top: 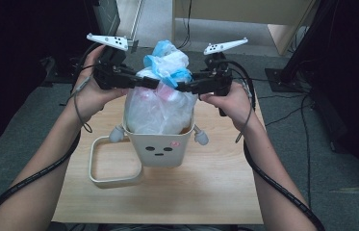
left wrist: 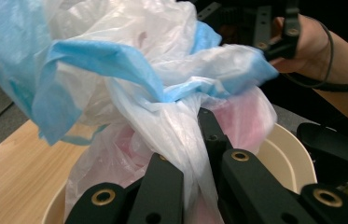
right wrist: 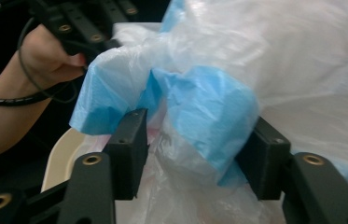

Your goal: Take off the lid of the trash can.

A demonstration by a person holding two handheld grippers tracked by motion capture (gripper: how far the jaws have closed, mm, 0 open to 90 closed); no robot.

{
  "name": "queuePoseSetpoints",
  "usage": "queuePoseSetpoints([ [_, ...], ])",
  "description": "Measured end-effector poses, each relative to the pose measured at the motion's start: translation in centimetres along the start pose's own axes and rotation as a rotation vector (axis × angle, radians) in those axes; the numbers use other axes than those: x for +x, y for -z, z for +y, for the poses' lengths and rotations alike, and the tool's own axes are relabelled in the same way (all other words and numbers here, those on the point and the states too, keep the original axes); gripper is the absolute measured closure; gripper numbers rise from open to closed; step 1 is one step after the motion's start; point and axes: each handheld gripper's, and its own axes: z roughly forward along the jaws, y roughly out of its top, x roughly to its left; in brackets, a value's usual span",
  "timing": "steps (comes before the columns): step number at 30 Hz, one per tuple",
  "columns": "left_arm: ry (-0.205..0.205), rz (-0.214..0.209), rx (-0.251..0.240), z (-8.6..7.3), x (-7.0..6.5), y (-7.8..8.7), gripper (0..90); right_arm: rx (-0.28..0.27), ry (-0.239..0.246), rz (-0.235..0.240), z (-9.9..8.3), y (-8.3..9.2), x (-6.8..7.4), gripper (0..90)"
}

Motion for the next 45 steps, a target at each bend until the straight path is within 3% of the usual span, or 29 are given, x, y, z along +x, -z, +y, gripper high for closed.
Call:
queuePoseSetpoints([
  [5, -0.028, 0.018, 0.006, 0.6, -0.4, -0.2, 89.5, 0.019, 0.033, 0.029, 0.3, -0.9, 1.2, 43.6],
  [7, -0.027, 0.025, 0.008, 0.6, -0.5, 0.0, 89.6, 0.020, 0.069, -0.003, 0.5, -0.7, 1.7, 43.3],
  [10, -0.014, 0.036, -0.006, 0.4, -0.1, 0.6, 89.6, -0.039, 0.071, 0.014, 0.6, 0.4, 1.8, 39.5],
  [12, -0.005, 0.030, -0.016, 0.3, 0.0, 0.8, 89.6, -0.044, 0.077, 0.034, 0.5, 0.5, 1.8, 33.6],
  [14, -0.010, 0.029, -0.022, 0.4, -0.1, 0.6, 89.6, -0.020, 0.080, 0.058, 0.4, 0.1, 2.0, 26.7],
  [17, -0.021, 0.024, -0.029, 0.8, -0.5, 0.2, 89.6, 0.016, 0.099, 0.056, 0.5, -1.1, 2.4, 19.1],
  [20, -0.023, -0.005, -0.052, 1.3, -0.9, 0.1, 89.8, 0.076, 0.132, 0.022, 0.5, -2.4, 2.7, 18.5],
  [22, -0.040, 0.008, -0.032, 1.5, -1.3, -0.2, 89.8, 0.127, 0.164, -0.008, 0.3, -3.5, 3.0, 18.9],
  [25, -0.048, 0.013, -0.014, 1.4, -1.3, -0.4, 89.7, 0.162, 0.209, -0.055, 0.1, -4.4, 3.4, 32.6],
  [29, -0.035, 0.017, -0.033, 0.9, -1.1, -0.2, 87.5, 0.150, 0.192, -0.061, -0.2, -4.3, 3.0, 59.3],
  [32, -0.034, 0.028, -0.041, 0.8, -1.1, -0.1, 71.6, 0.155, 0.156, -0.067, -0.3, -3.9, 2.5, 71.0],
  [38, -0.096, 0.080, -0.047, 1.1, -2.2, 0.7, 56.7, 0.158, 0.107, -0.064, -0.4, -3.3, 1.9, 75.9],
  [45, -0.109, 0.091, -0.077, 1.8, -3.2, 1.8, 45.4, 0.152, 0.094, -0.069, -0.4, -2.8, 1.7, 77.7],
])
